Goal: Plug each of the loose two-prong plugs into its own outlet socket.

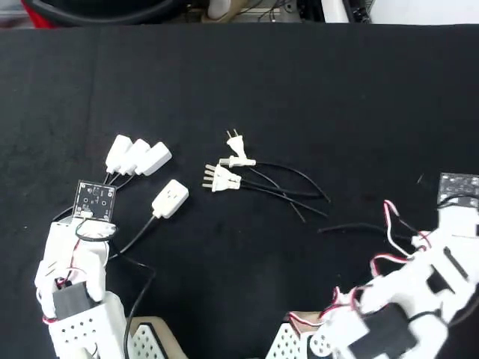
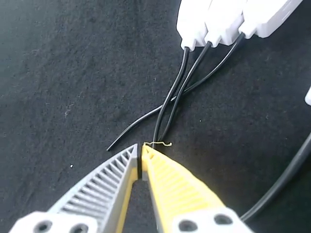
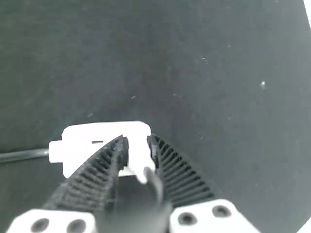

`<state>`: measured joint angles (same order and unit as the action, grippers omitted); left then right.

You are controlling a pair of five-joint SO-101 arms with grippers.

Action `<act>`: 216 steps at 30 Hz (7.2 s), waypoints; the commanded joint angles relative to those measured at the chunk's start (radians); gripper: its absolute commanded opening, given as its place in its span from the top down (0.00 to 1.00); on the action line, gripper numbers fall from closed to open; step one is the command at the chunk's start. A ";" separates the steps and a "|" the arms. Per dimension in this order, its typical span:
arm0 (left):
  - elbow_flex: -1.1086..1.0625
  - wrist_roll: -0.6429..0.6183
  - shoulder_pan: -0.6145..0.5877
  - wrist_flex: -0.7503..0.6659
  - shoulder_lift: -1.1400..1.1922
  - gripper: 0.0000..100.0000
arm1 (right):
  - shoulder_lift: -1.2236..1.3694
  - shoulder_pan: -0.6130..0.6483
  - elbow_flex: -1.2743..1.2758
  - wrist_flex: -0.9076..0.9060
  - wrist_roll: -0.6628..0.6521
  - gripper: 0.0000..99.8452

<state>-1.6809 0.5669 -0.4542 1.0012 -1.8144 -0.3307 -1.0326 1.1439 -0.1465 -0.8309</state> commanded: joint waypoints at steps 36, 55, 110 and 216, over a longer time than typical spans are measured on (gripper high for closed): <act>-0.018 0.002 0.002 -0.025 -0.002 0.97 | 0.127 -0.064 -0.610 -0.807 0.180 0.64; -0.018 0.002 -0.001 -0.020 -0.002 0.97 | -0.120 1.049 -0.611 -1.224 1.094 0.89; -0.018 0.002 -0.001 -0.018 -0.002 0.97 | 0.650 1.332 -1.069 -0.832 1.910 0.88; -0.018 0.002 -0.002 -0.017 -0.002 0.97 | 0.840 1.625 -0.929 -1.519 0.534 0.92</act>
<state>-1.6809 0.5669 -0.4542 1.0012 -1.8144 0.4150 0.5800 0.3659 -1.6057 -0.3076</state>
